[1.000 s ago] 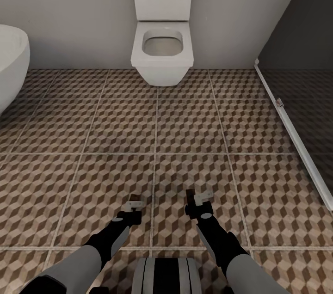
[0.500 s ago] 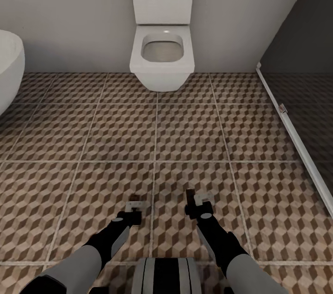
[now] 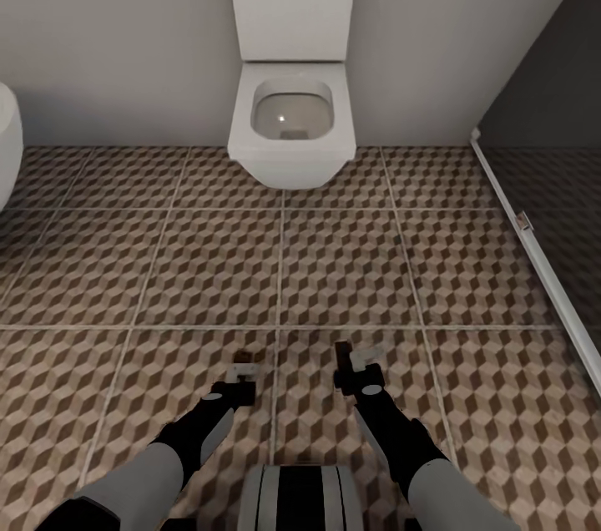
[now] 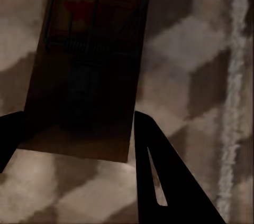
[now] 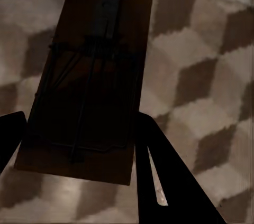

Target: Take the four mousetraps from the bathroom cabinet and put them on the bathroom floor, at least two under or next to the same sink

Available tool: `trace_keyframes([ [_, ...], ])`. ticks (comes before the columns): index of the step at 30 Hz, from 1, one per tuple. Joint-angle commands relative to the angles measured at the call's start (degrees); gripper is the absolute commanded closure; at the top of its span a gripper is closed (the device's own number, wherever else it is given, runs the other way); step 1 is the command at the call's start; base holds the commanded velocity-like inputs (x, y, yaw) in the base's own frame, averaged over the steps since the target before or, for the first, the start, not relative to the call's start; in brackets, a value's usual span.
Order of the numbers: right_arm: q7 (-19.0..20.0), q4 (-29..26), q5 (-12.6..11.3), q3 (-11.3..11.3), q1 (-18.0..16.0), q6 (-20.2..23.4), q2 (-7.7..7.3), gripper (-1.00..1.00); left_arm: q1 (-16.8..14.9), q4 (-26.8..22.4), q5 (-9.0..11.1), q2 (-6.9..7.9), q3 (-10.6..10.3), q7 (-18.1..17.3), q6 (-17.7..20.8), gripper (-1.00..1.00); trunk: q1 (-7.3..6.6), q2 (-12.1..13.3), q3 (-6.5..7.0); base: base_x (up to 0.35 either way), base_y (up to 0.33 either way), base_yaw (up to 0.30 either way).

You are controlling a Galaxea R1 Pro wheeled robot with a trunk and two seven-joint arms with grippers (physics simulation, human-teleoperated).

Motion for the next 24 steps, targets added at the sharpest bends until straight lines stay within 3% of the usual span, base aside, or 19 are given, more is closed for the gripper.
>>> trace_keyframes([
  [1,-0.15,-0.09,0.24,0.18,-0.01,0.44,-0.02,1.00,-0.01,-0.13,0.30,0.05,-0.52,0.62,0.32,1.00,0.03,-0.01,-0.03,0.343,0.000,0.000],
  [24,-0.12,0.16,0.24,1.77,-0.01,-2.00,0.26,1.00,0.00,-0.13,0.30,0.05,-0.52,0.62,0.32,1.00,0.03,-0.01,-0.03,0.322,0.000,0.000],
])
